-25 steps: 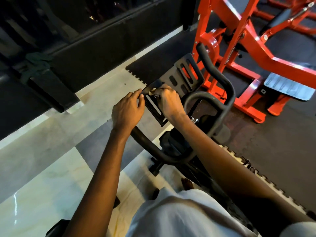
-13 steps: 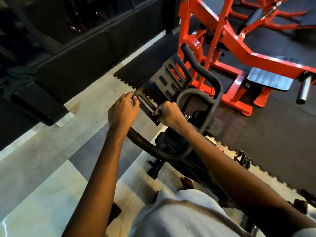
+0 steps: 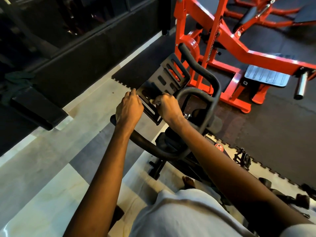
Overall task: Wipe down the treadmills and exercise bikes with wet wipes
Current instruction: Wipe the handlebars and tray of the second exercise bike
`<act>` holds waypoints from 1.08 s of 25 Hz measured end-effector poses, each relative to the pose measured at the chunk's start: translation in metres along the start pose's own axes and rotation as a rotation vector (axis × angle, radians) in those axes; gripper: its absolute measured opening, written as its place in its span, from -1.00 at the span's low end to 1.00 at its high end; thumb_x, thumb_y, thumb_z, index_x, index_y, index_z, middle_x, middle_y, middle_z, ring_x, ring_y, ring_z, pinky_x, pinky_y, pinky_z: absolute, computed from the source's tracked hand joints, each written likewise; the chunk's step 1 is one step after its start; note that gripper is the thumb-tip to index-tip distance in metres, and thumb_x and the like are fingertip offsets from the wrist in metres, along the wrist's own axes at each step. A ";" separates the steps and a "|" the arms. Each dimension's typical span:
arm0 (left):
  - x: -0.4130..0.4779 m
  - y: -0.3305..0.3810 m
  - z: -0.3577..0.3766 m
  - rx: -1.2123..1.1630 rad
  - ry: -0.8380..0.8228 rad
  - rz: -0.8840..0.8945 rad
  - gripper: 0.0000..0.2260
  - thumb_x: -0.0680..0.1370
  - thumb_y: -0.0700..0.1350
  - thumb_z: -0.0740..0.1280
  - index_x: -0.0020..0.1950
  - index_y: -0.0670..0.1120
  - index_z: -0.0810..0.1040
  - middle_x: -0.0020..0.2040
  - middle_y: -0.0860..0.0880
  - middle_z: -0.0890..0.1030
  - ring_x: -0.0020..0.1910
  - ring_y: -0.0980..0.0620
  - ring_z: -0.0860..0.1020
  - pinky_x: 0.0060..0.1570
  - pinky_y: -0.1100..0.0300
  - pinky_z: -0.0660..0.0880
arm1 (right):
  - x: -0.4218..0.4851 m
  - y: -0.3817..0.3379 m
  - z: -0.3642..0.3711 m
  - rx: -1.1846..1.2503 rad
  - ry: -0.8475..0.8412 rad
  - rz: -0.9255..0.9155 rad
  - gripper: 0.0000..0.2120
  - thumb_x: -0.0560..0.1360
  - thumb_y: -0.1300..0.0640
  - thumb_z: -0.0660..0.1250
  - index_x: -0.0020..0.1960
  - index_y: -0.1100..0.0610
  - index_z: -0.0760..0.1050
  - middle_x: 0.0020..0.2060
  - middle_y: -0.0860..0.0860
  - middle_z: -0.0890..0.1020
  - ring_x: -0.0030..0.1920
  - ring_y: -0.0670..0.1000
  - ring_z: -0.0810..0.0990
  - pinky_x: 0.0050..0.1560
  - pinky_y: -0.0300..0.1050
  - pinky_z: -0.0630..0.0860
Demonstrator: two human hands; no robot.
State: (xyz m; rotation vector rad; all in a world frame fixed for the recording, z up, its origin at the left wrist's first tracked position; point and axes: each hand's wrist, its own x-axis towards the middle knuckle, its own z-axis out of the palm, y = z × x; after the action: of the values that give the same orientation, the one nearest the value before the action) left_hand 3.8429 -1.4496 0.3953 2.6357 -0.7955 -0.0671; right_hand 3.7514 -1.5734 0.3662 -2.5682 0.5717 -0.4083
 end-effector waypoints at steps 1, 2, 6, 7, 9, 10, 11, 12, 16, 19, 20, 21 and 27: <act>0.001 0.000 0.000 -0.014 -0.002 -0.006 -0.61 0.73 -0.09 0.11 0.56 -0.12 0.30 0.41 -0.17 0.49 0.25 -0.11 0.56 -0.07 0.19 0.43 | -0.002 0.003 0.000 -0.035 -0.061 0.057 -0.81 0.54 0.30 0.35 0.09 0.15 0.67 0.01 0.10 0.67 -0.01 0.11 0.68 -0.10 -0.17 0.52; 0.001 0.000 0.000 -0.029 -0.002 -0.013 -0.61 0.72 -0.08 0.12 0.56 -0.12 0.30 0.41 -0.16 0.49 0.27 -0.11 0.55 -0.02 0.17 0.45 | -0.003 0.005 -0.001 -0.060 -0.115 0.075 -0.82 0.54 0.28 0.35 0.08 0.14 0.67 -0.01 0.10 0.69 -0.01 0.11 0.68 -0.11 -0.18 0.51; 0.007 0.001 -0.002 -0.083 -0.009 -0.024 -0.63 0.70 -0.11 0.19 0.50 -0.13 0.37 0.39 -0.17 0.51 0.32 -0.13 0.52 0.21 0.02 0.50 | 0.002 0.019 -0.024 0.217 -0.063 -0.021 -0.88 0.53 0.14 0.44 0.05 0.08 0.68 -0.04 -0.04 0.71 -0.06 -0.12 0.68 0.03 -0.19 0.62; 0.010 0.002 -0.003 -0.097 -0.013 -0.015 -0.63 0.70 -0.11 0.20 0.50 -0.13 0.37 0.39 -0.17 0.51 0.33 -0.13 0.51 0.24 0.01 0.49 | 0.006 0.024 -0.032 0.322 0.053 -0.003 -0.88 0.54 0.12 0.44 0.06 0.07 0.68 -0.02 -0.08 0.70 -0.06 -0.19 0.66 0.03 -0.24 0.61; 0.019 0.006 -0.006 -0.138 -0.037 0.014 -0.62 0.70 -0.11 0.20 0.52 -0.11 0.35 0.43 -0.16 0.47 0.38 -0.13 0.48 0.27 0.02 0.46 | 0.020 0.029 -0.043 0.440 0.214 0.063 -0.84 0.55 0.15 0.43 0.12 0.05 0.66 0.07 -0.10 0.67 0.01 -0.24 0.63 0.05 -0.35 0.57; 0.024 0.009 -0.007 -0.162 -0.058 0.025 -0.61 0.71 -0.10 0.19 0.54 -0.10 0.34 0.45 -0.15 0.45 0.40 -0.13 0.45 0.29 0.02 0.44 | 0.027 0.030 -0.045 0.447 0.202 0.062 -0.81 0.56 0.17 0.41 0.16 0.05 0.65 0.11 -0.09 0.66 0.04 -0.26 0.61 0.05 -0.40 0.54; 0.028 0.012 -0.007 -0.180 -0.075 0.032 -0.61 0.71 -0.08 0.17 0.54 -0.09 0.33 0.46 -0.15 0.45 0.41 -0.13 0.44 0.29 0.02 0.43 | 0.033 0.028 -0.045 0.438 0.153 0.038 -0.80 0.57 0.18 0.40 0.18 0.06 0.64 0.12 -0.08 0.65 0.03 -0.30 0.58 0.04 -0.45 0.50; 0.031 0.014 -0.006 -0.185 -0.081 0.038 -0.61 0.71 -0.07 0.17 0.54 -0.08 0.33 0.45 -0.15 0.46 0.41 -0.13 0.45 0.29 0.02 0.43 | 0.037 0.025 -0.042 0.422 0.111 0.008 -0.81 0.57 0.17 0.40 0.18 0.07 0.64 0.11 -0.09 0.65 0.01 -0.35 0.56 0.02 -0.50 0.45; 0.032 0.011 0.005 -0.110 -0.018 0.081 -0.63 0.71 0.00 0.17 0.51 -0.05 0.38 0.33 -0.14 0.54 0.29 -0.12 0.53 0.13 0.09 0.42 | 0.051 0.033 -0.038 0.597 0.047 -0.036 -0.84 0.52 0.17 0.47 0.09 0.13 0.69 -0.02 -0.11 0.69 -0.01 -0.27 0.63 0.04 -0.38 0.52; 0.033 0.009 0.012 -0.071 0.031 0.089 -0.63 0.70 0.05 0.17 0.46 -0.05 0.42 0.24 -0.12 0.58 0.19 -0.09 0.58 0.07 0.12 0.44 | 0.062 0.037 -0.041 0.697 0.037 -0.063 -0.85 0.53 0.20 0.46 0.09 0.16 0.69 -0.01 -0.07 0.71 0.01 -0.16 0.67 0.06 -0.24 0.58; 0.032 0.008 0.014 -0.060 0.048 0.094 -0.63 0.69 0.07 0.18 0.46 -0.05 0.42 0.22 -0.12 0.59 0.17 -0.08 0.59 0.07 0.09 0.47 | 0.065 0.036 -0.042 0.632 0.040 -0.087 -0.85 0.53 0.19 0.45 0.10 0.13 0.69 0.00 -0.09 0.70 0.02 -0.20 0.66 0.05 -0.29 0.57; 0.032 0.008 0.015 -0.051 0.065 0.093 -0.63 0.69 0.07 0.19 0.45 -0.04 0.42 0.21 -0.11 0.59 0.15 -0.08 0.60 0.08 0.06 0.50 | 0.066 0.036 -0.043 0.558 0.029 -0.120 -0.85 0.54 0.18 0.44 0.10 0.11 0.69 0.00 -0.12 0.69 0.01 -0.26 0.63 0.03 -0.37 0.54; 0.031 0.012 0.020 -0.018 0.114 0.045 -0.62 0.67 0.04 0.26 0.46 -0.04 0.43 0.25 -0.11 0.60 0.20 -0.10 0.60 0.20 -0.04 0.53 | 0.058 0.064 -0.054 0.327 -0.158 -0.167 -0.81 0.54 0.25 0.43 0.13 0.09 0.68 0.08 -0.06 0.66 0.06 -0.22 0.58 -0.05 -0.62 0.36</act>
State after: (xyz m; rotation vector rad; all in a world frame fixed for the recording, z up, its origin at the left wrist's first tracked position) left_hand 3.8600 -1.4821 0.3835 2.5773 -0.8105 0.0875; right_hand 3.7606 -1.6716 0.3899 -2.3108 0.2136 -0.3203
